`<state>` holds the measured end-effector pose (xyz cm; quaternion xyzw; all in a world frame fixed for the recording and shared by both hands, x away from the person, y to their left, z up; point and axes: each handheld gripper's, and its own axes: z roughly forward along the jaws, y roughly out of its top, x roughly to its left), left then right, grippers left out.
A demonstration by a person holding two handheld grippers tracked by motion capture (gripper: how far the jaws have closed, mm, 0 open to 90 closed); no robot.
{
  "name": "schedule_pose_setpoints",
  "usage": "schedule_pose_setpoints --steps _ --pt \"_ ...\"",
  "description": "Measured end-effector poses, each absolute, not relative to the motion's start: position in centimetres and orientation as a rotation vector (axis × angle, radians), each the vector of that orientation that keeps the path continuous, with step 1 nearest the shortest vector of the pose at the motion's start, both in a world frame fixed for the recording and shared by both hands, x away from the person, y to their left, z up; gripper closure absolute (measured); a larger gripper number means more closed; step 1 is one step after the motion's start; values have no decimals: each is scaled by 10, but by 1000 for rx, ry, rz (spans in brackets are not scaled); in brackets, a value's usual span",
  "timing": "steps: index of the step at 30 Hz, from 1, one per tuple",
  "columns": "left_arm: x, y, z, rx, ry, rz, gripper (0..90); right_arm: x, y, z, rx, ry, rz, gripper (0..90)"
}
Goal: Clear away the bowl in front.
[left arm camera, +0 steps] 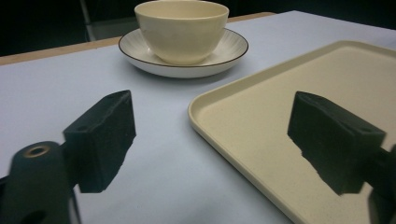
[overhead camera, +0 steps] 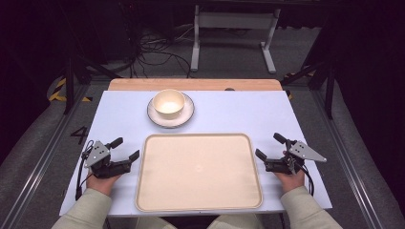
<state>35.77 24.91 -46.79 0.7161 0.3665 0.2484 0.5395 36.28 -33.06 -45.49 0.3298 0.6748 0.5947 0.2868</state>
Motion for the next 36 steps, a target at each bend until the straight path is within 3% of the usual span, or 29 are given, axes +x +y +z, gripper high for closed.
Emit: schedule_pose_setpoints --steps 15,36 --pt "356 241 -454 1740 839 608 147 365 -329 -456 886 1823 1589 5" --pt "351 237 -412 1671 772 581 127 365 -329 -456 893 1819 1587 7"
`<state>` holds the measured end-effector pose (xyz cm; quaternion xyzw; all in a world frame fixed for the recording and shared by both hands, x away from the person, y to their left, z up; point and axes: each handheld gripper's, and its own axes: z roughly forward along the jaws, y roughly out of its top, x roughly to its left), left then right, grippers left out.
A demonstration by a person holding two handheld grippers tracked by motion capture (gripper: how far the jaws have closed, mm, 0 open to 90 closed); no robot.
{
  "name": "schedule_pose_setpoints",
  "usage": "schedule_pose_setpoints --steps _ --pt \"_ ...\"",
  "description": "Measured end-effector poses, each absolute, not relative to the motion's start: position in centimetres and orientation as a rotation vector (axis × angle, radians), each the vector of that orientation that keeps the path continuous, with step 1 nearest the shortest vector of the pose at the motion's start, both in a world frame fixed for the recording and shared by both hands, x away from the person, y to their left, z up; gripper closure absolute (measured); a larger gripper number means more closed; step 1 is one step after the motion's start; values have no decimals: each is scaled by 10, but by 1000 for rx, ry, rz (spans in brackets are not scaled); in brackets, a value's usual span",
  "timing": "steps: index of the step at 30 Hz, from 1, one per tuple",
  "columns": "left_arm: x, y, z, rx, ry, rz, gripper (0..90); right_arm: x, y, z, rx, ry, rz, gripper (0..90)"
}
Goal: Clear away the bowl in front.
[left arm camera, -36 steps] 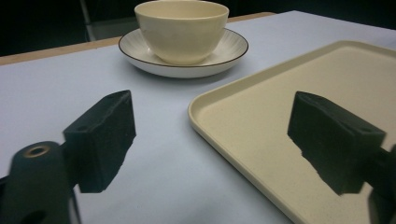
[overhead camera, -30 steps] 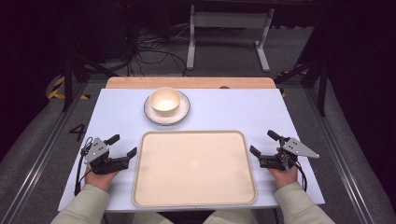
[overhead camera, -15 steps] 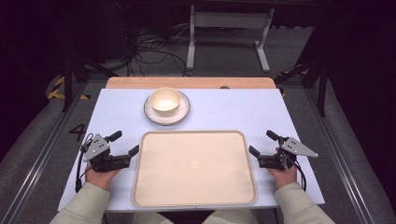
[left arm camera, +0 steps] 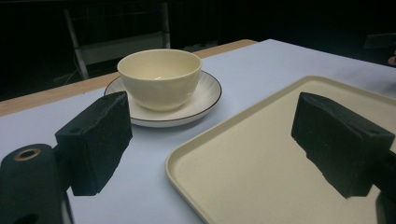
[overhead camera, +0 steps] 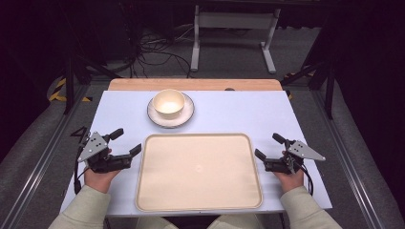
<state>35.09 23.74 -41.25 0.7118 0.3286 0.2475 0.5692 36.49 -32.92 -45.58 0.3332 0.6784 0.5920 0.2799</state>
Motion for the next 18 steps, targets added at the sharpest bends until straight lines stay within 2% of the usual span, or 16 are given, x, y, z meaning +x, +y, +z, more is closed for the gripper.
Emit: schedule_pose_setpoints --steps 11,18 --pt "350 235 -395 1667 739 567 110 365 -329 -456 900 1822 1587 7" --pt "353 229 -384 1661 715 546 65 365 -329 -456 902 1823 1589 8"
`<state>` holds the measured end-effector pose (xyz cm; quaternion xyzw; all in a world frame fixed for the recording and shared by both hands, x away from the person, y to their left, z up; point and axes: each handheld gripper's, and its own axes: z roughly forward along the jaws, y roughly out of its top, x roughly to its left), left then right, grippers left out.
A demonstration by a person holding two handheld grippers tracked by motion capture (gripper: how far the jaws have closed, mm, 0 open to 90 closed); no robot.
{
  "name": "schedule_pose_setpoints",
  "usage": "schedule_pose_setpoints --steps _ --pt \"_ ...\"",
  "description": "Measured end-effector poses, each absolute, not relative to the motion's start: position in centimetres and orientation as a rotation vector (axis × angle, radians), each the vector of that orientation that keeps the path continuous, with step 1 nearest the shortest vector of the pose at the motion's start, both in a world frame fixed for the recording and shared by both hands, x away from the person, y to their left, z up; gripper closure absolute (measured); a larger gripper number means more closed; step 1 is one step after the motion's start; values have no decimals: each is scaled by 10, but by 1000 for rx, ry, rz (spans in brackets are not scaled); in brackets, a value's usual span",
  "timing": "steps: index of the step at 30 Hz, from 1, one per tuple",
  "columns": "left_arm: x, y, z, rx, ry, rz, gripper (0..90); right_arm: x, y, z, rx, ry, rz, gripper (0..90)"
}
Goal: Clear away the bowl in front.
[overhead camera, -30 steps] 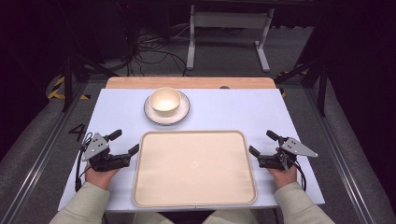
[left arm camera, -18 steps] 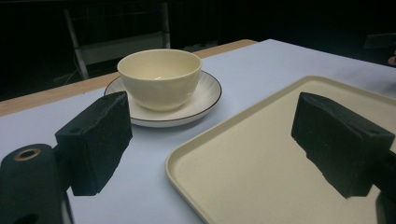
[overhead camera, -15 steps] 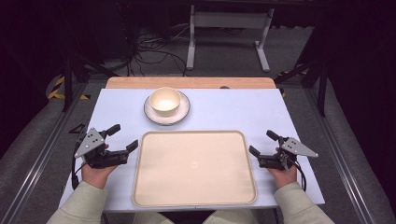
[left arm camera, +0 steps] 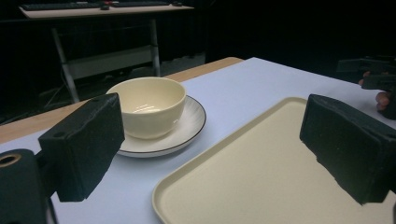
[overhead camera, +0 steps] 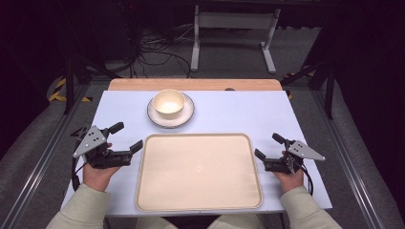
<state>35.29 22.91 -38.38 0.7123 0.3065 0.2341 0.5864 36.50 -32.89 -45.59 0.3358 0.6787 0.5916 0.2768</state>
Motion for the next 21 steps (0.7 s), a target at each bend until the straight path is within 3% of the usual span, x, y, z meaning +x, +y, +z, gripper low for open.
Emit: schedule_pose_setpoints --steps 8,21 --pt "359 227 -380 1667 718 551 6 365 -329 -456 905 1821 1592 8" --pt "386 231 -374 1639 763 570 2 365 -329 -456 908 1824 1596 8"
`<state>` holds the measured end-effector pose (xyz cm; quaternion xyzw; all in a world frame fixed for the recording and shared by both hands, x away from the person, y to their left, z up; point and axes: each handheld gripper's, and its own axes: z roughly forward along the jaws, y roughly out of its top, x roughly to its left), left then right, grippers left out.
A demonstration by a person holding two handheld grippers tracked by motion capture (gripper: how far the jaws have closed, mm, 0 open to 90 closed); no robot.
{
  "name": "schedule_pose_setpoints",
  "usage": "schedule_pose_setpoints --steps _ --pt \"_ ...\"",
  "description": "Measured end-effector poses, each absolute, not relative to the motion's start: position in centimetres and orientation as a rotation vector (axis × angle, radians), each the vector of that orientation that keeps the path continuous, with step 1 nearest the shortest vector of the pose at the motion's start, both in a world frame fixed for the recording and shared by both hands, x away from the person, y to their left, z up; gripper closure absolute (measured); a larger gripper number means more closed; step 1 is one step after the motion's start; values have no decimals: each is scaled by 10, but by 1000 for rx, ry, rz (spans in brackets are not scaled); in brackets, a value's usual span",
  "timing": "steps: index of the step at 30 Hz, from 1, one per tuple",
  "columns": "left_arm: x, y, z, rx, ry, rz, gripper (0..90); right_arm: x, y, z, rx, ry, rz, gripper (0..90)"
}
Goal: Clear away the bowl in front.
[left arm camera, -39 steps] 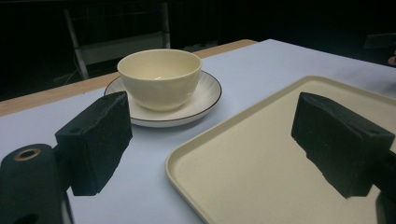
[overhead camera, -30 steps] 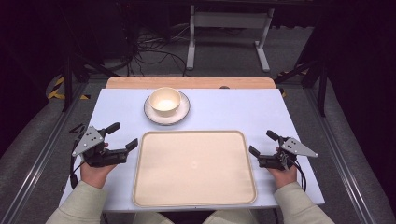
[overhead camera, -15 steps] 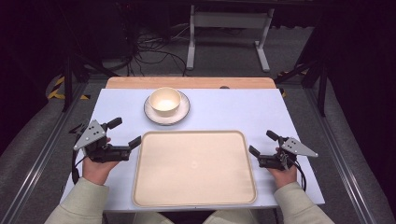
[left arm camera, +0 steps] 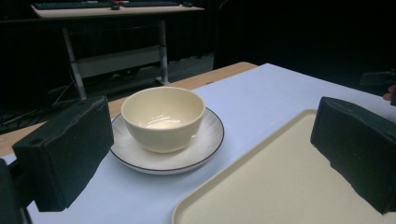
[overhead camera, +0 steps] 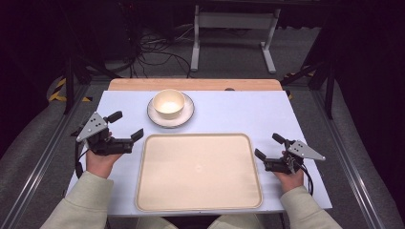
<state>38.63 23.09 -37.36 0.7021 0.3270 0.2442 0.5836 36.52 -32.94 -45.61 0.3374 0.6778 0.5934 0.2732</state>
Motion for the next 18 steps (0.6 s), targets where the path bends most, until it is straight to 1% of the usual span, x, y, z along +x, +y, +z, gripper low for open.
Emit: schedule_pose_setpoints --steps 18 --pt "417 228 -364 1604 767 563 2 366 -330 -456 917 1822 1609 8"
